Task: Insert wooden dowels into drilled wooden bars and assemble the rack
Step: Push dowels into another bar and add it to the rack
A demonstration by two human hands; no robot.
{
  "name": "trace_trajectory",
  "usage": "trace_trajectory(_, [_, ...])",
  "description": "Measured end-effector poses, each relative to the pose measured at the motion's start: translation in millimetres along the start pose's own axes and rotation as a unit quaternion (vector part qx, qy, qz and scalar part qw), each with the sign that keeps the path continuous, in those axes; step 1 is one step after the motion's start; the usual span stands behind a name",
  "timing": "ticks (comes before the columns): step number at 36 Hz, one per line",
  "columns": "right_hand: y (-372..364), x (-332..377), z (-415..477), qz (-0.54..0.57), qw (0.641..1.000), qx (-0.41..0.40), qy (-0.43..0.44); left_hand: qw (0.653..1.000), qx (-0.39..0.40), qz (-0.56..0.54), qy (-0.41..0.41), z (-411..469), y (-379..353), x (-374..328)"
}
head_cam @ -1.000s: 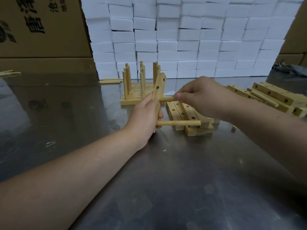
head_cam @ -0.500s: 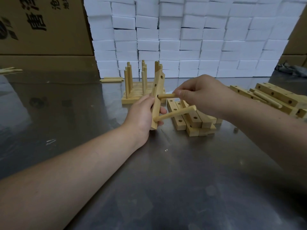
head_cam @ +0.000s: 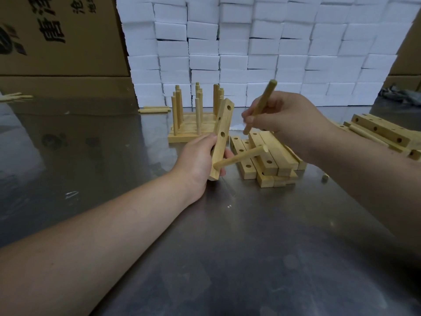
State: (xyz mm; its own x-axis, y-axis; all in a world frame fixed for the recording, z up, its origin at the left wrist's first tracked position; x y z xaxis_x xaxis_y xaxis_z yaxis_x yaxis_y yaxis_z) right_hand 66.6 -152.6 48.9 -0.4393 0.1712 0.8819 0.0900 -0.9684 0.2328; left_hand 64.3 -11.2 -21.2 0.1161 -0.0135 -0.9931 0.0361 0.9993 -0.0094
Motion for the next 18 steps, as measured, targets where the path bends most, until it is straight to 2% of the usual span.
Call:
trace_trajectory(4, [-0.8, 0.0, -0.4, -0.003, 1.000, 0.001, 0.010, 1.000, 0.007, 0.004, 0.000, -0.6, -1.1, -0.4])
trace_trajectory(18, [-11.3, -6.4, -2.5, 0.120, 0.985, 0.043, -0.114, 1.000, -0.005, -0.003, 0.004, -0.3, -0.3, -0.2])
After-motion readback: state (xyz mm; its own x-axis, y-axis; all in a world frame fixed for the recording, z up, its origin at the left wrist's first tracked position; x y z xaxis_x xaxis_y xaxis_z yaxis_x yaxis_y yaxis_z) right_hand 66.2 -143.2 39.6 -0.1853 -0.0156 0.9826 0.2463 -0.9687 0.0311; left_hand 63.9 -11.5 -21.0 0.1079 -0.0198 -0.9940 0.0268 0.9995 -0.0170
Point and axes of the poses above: each hand's wrist, its own z-axis towards the middle knuckle, its own y-axis out of the back of the hand, x = y × z, the point moved 5 cm from there along z, towards the middle knuckle, and after that the axes turned 12 degrees about z, right-handed, at the moved point
